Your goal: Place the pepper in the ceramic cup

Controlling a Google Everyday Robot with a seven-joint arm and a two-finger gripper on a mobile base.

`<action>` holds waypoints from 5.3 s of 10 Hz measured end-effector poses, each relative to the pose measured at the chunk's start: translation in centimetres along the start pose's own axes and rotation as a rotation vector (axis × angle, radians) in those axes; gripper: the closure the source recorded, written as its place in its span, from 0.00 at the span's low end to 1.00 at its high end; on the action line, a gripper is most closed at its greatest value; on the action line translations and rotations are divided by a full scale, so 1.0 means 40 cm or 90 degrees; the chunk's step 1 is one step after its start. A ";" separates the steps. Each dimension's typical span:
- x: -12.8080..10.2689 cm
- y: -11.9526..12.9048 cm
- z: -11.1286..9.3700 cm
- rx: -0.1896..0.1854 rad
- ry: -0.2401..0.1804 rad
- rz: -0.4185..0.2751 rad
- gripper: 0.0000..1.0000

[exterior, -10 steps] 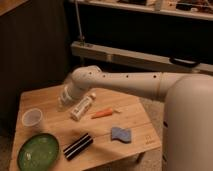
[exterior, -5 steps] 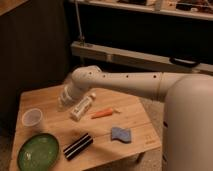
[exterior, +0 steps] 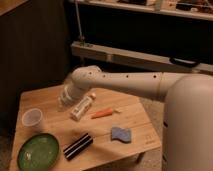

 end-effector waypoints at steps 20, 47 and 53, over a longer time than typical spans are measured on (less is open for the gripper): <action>0.091 -0.437 -0.628 0.162 -0.053 -0.083 0.36; 0.187 -0.565 -0.105 0.088 0.022 -0.869 0.36; 0.155 -0.626 -0.001 0.101 0.070 -0.898 0.36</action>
